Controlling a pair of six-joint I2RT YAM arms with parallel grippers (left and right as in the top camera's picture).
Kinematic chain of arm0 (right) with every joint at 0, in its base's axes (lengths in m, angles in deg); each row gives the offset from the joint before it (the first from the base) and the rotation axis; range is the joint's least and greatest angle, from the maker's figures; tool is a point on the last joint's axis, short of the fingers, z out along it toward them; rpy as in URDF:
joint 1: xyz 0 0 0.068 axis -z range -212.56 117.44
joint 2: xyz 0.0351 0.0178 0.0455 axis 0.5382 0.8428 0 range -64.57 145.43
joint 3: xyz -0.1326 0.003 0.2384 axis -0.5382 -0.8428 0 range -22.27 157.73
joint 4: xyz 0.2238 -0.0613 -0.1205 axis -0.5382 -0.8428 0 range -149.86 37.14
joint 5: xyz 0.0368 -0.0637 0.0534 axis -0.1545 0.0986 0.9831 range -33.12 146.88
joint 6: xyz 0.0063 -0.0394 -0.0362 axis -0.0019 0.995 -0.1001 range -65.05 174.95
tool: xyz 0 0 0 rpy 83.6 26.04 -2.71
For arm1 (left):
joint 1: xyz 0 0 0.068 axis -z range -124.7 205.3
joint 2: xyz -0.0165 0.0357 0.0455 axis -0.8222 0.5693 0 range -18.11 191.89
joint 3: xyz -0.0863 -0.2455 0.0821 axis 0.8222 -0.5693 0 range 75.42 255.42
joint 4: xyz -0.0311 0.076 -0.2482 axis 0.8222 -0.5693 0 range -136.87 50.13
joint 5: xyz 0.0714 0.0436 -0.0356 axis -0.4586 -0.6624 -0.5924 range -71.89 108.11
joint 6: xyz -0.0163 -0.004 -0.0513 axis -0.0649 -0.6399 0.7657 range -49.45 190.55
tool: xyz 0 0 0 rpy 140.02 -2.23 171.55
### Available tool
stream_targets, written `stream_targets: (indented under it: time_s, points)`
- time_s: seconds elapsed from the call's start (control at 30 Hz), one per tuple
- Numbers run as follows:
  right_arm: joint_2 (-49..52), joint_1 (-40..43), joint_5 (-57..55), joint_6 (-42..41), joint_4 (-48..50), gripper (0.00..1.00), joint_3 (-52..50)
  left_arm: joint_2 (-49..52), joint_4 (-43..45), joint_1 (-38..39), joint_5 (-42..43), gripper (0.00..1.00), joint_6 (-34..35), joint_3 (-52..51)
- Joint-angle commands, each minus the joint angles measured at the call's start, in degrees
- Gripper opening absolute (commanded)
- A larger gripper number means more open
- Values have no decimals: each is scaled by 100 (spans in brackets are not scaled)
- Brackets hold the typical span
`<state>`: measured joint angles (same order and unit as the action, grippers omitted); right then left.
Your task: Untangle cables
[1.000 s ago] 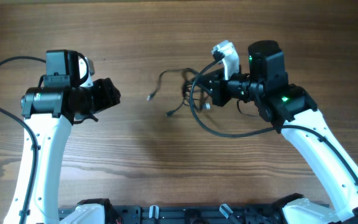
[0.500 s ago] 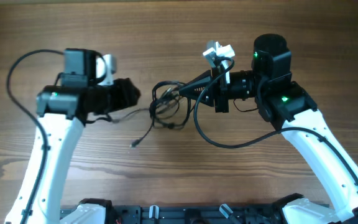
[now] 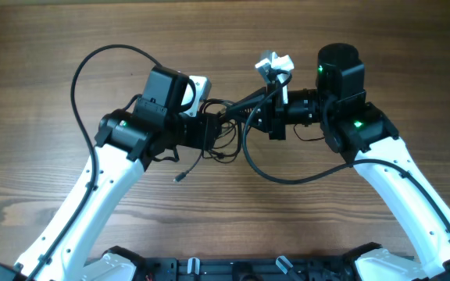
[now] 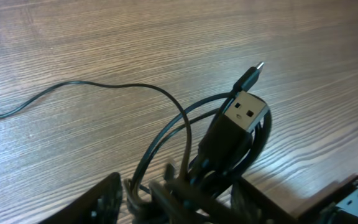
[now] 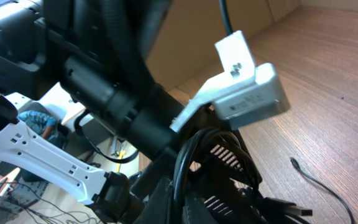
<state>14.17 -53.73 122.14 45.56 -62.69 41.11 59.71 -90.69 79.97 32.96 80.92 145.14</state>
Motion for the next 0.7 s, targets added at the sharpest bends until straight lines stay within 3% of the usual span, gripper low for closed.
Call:
stream_targets:
  time_s: [0.0,0.13,0.23,0.47,0.57,0.67]
  points:
    - [-52,13,7,-22,33,4,111,190,28,26,-105,50,-118,37]
    - [-52,20,-153,-24,22,4,111,284,28,24,-387,29,-118,37]
    - [-52,61,-1353,-546,-138,4,111,275,9,24,-448,23,-116,35]
    - [-52,529,-4885,-1779,-1353,4,111,275,-256,24,-450,24,-120,37]
    - [-52,807,-4905,-1801,-1648,4,111,275,-275,24,-450,24,-120,37]
    - [-52,881,-4087,-1491,-1578,4,111,278,-138,24,-446,26,-118,37]
